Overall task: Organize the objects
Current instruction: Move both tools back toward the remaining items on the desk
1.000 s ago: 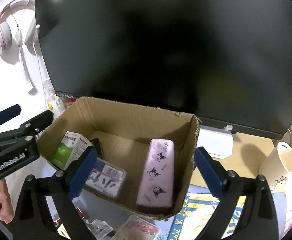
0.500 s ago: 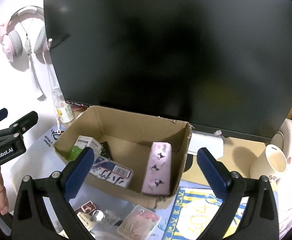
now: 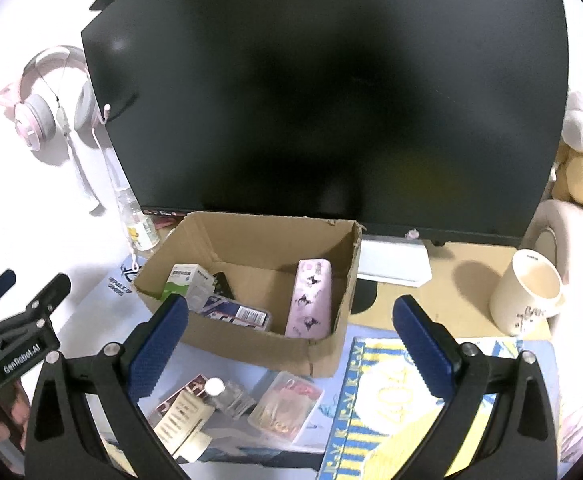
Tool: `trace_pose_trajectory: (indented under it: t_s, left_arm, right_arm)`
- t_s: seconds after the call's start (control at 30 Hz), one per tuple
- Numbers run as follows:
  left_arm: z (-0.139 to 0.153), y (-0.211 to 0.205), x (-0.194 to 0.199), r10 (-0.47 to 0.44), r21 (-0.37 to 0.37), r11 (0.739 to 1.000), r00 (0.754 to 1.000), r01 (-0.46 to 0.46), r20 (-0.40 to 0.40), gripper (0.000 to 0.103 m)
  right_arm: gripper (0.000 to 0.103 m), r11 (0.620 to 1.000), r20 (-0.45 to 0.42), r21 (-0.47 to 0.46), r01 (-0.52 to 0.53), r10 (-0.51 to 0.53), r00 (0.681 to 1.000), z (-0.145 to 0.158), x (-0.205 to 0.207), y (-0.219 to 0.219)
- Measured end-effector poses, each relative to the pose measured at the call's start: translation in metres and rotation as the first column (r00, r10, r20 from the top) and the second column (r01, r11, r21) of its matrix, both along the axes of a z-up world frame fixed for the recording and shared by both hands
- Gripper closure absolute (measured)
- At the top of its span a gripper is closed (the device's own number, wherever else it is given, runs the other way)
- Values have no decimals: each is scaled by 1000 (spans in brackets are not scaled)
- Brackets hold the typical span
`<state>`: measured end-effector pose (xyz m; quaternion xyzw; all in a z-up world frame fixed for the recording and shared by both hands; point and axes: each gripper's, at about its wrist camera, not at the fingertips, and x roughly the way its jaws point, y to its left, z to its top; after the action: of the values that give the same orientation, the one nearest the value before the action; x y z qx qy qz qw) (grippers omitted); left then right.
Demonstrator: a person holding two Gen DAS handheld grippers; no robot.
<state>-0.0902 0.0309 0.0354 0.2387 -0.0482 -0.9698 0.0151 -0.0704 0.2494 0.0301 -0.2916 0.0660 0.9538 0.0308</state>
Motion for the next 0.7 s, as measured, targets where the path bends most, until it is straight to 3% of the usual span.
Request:
trace_pose_trajectory:
  t_s: [0.27,0.7]
  left_arm:
    - [0,4,29,-54,20,998,998,53,17,0]
    - [-25,27,39,-102,-37,994,992,105,75,0]
  right_arm:
    - [0,1000,33,-31,2,-1,999,-19,12,4]
    - [0,989,84,-141,37,-25,996,-51,17,20]
